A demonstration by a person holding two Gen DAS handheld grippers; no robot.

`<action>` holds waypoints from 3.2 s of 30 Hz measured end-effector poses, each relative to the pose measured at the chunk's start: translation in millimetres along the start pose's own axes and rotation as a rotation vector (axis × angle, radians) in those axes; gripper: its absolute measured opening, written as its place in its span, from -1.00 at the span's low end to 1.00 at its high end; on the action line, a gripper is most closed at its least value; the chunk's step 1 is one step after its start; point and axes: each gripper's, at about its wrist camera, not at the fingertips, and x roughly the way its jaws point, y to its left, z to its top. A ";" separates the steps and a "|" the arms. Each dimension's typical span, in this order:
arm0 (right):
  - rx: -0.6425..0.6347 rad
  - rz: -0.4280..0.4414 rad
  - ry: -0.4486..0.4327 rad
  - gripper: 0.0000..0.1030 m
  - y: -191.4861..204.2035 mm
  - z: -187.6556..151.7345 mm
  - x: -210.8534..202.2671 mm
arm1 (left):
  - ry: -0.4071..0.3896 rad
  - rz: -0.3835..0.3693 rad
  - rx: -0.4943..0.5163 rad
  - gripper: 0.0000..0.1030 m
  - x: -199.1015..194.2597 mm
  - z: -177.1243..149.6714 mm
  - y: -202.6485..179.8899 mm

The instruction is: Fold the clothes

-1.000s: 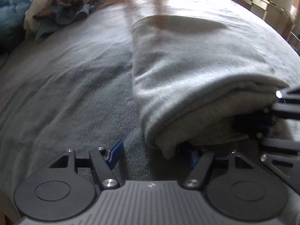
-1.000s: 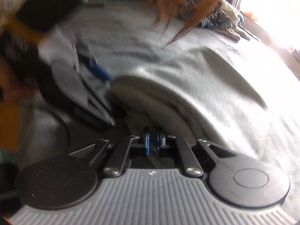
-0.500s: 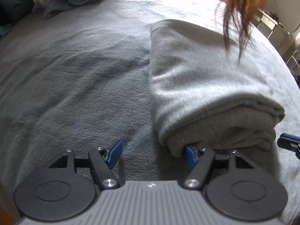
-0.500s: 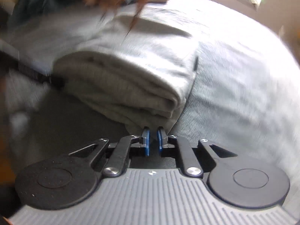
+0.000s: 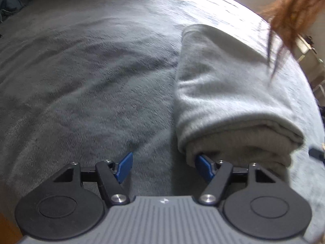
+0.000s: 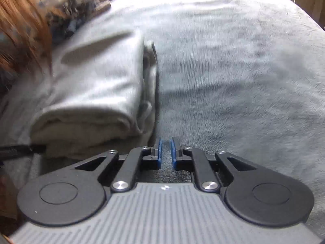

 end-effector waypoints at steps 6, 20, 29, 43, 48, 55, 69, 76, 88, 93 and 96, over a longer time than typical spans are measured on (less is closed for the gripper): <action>0.330 0.239 0.001 -0.02 -25.3 33.7 -8.0 | -0.011 -0.162 -0.129 0.34 -28.2 10.4 17.6; 0.132 0.132 0.224 -0.09 11.7 38.9 58.7 | 0.075 -0.155 -0.291 0.34 38.7 23.2 16.8; -0.174 -0.024 0.003 -0.20 56.2 61.8 2.9 | 0.045 -0.160 -0.203 0.38 43.1 24.7 11.6; -0.638 0.103 -0.011 -0.34 116.6 55.9 33.7 | 0.023 -0.188 -0.120 0.45 51.8 23.8 11.8; -0.791 0.305 -0.055 -0.34 186.5 80.3 59.6 | 0.005 -0.188 -0.097 0.45 52.8 21.7 9.5; -0.828 0.218 0.112 -0.45 190.2 77.0 146.6 | -0.006 -0.215 -0.051 0.46 59.3 21.4 12.2; -0.763 0.170 0.106 -0.66 226.2 107.2 182.0 | 0.021 -0.231 0.166 0.46 66.9 14.5 0.7; -0.702 0.120 0.055 -0.69 229.6 121.3 166.8 | 0.044 -0.250 0.187 0.46 70.2 20.5 3.4; -0.396 0.193 0.041 -0.64 125.0 124.0 54.4 | 0.066 -0.172 0.071 0.45 39.6 35.9 9.3; -0.431 0.085 0.218 -0.64 83.8 75.2 70.3 | 0.014 -0.134 0.006 0.45 29.8 70.2 -5.4; -0.400 0.092 0.184 -0.64 76.3 66.9 67.0 | -0.012 -0.110 0.050 0.45 21.9 79.4 -32.4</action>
